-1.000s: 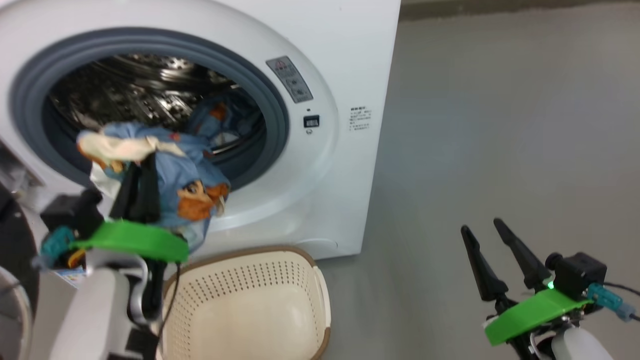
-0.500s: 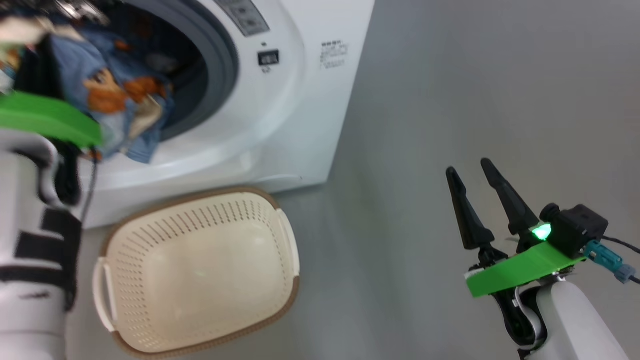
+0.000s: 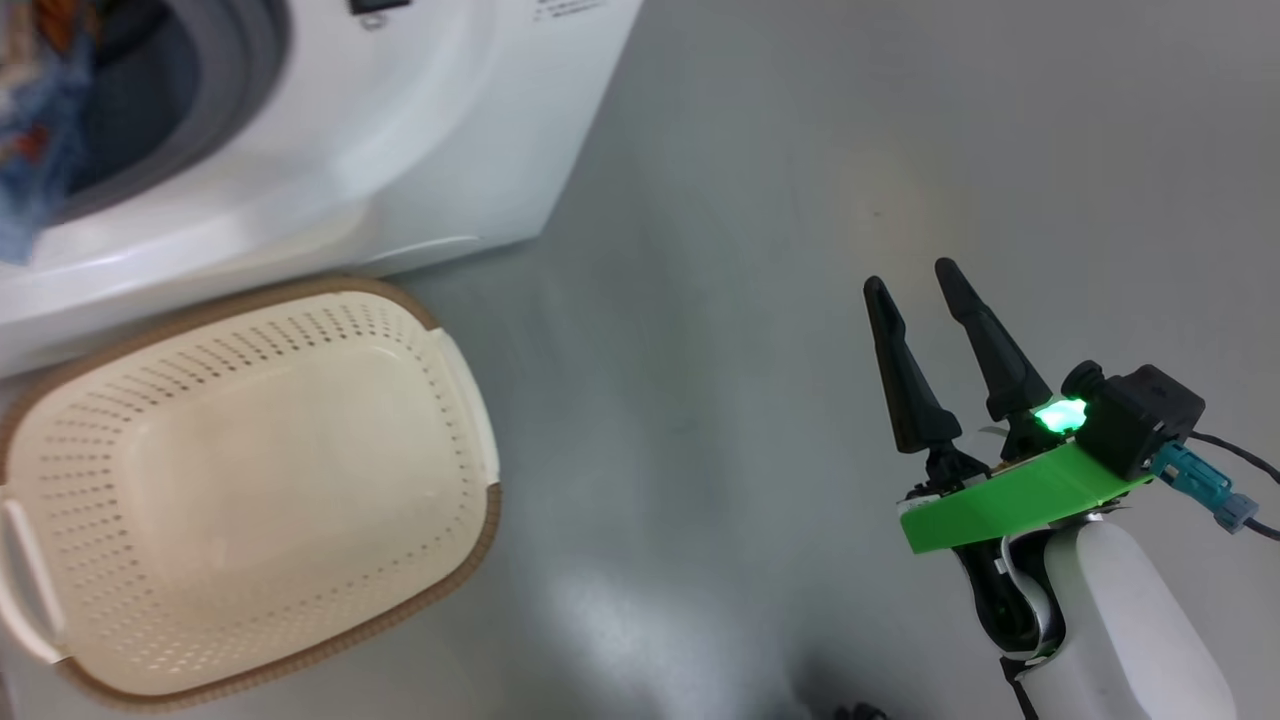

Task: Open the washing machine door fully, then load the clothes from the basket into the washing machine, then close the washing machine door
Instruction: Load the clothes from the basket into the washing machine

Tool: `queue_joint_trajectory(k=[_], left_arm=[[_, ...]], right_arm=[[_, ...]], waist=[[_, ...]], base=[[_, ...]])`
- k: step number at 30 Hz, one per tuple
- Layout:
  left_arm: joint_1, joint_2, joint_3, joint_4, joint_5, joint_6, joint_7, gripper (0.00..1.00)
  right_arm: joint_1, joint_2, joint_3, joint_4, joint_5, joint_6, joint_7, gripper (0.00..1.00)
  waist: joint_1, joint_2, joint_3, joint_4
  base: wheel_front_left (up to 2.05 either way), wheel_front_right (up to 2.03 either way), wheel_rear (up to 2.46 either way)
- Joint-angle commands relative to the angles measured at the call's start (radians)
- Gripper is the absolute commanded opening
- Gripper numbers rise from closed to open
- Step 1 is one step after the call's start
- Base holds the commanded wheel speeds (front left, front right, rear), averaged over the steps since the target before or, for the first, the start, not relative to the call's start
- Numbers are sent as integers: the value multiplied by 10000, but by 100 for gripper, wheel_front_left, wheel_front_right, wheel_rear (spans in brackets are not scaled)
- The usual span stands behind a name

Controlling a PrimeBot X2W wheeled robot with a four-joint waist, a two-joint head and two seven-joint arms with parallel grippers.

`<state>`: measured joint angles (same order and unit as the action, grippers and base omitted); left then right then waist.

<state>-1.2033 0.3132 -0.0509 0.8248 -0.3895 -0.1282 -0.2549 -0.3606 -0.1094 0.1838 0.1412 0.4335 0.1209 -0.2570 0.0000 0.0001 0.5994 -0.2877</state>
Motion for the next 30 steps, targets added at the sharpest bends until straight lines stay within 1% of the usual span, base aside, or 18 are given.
queue_joint_trajectory(k=[1, 4, 7, 8, 9, 13, 15, 19, 24, 30], left_arm=[[-357, 512, 355, -848, 304, 24, -68, 0], [-198, 292, 1146, -2539, 896, 87, -68, 0], [195, -145, 1934, -3403, 1319, 83, -68, 0], [342, -312, 2126, -3232, 1371, 81, -68, 31], [454, -408, 2214, -2884, 1454, 77, -68, 100], [547, -551, 2224, -1149, 1772, 66, -68, 100], [486, -570, 2222, -184, 1842, 137, -68, 100], [314, -579, 2204, 1094, 1871, 137, -68, 100], [461, -602, 2210, 1701, 1822, 81, -68, 100], [1640, -793, 2125, 1133, 1753, -1, -68, 100]], right_arm=[[-3, 27, 191, -252, -41, 98, -48, 100], [-69, 63, 158, -240, -60, 98, -48, 100], [-110, 112, 203, -205, -92, 98, -48, 100], [-112, 120, 223, -182, -99, 98, -48, 100], [-106, 119, 247, -153, -100, 98, -48, 100], [-61, 54, 320, -40, -100, 98, -48, 100], [-59, 4, 357, 8, -95, 98, -48, 100], [-42, -89, 410, 68, -87, 98, -48, 100], [-48, -177, 537, 187, -56, 98, -48, 100], [-173, -591, 411, 204, -61, 98, -48, 100]], waist=[[0, -1, 647, -611], [0, -1, 684, -608], [0, -1, 604, -564], [0, -1, 537, -531], [0, -1, 473, -497], [0, -1, 224, -352], [0, -1, 71, -288], [0, -1, -253, -186], [0, -1, -759, -103], [0, -1, -1659, 157]], base=[[0, 0, 0], [0, 0, 0], [0, 0, 0], [0, 0, 0], [0, 0, 0], [0, 0, 0], [0, 0, 0], [0, 0, 0], [0, 0, 0], [0, 0, 0]])
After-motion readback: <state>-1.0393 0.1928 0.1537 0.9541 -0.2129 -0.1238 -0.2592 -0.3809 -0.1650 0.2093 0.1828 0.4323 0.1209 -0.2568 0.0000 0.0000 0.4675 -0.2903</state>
